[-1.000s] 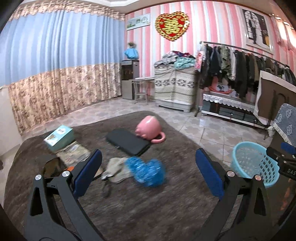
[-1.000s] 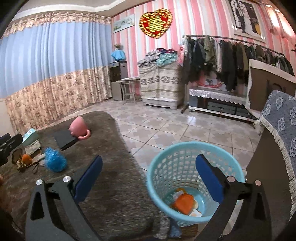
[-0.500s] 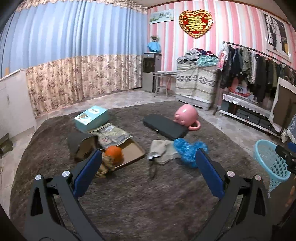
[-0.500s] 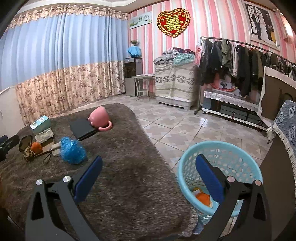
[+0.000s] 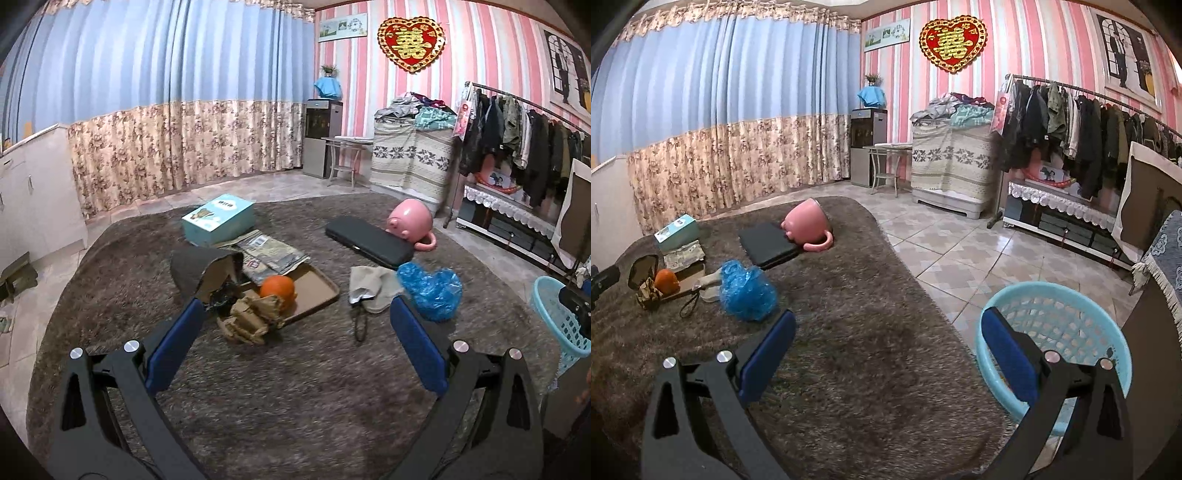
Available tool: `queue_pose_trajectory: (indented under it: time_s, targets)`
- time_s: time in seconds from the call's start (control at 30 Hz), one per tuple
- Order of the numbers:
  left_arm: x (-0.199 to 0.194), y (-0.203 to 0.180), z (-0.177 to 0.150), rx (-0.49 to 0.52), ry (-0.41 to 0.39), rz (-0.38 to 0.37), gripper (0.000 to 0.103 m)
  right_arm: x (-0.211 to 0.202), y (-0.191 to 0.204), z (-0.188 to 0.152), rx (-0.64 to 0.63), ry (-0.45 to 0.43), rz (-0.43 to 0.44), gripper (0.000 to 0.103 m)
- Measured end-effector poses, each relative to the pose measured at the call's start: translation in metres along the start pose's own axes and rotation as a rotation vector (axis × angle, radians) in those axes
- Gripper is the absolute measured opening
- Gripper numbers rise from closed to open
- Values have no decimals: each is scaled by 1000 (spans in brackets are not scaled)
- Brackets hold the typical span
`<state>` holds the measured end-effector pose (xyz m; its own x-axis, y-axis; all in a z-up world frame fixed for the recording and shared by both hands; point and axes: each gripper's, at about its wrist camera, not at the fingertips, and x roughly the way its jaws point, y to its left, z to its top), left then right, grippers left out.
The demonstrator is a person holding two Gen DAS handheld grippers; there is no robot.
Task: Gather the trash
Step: 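Move both tools back over the rug toward the remaining items, then grasp the blue plastic bag with the right tool while the left tool grasps the brown crumpled bundle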
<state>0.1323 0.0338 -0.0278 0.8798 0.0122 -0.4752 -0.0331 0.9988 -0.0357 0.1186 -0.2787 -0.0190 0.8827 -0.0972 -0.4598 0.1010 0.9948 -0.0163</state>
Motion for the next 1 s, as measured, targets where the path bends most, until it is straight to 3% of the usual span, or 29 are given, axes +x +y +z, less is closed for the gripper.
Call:
queue_pose_trajectory:
  time_s: [0.33,0.6,0.8,1.0]
  targets:
    - [17,14,-6,-14,30,22,98,14,13,-1,-17,-13,11,98]
    - [31,19,-18,-1,58,35,98,39,30,-7,-29,35,57,98]
    - [41,36,-21,-44,83,44,98,68,56,-7,-25,101,156,98]
    - [44,50,-17,-48,78,67,98,93,102,1,-99,126,261,98]
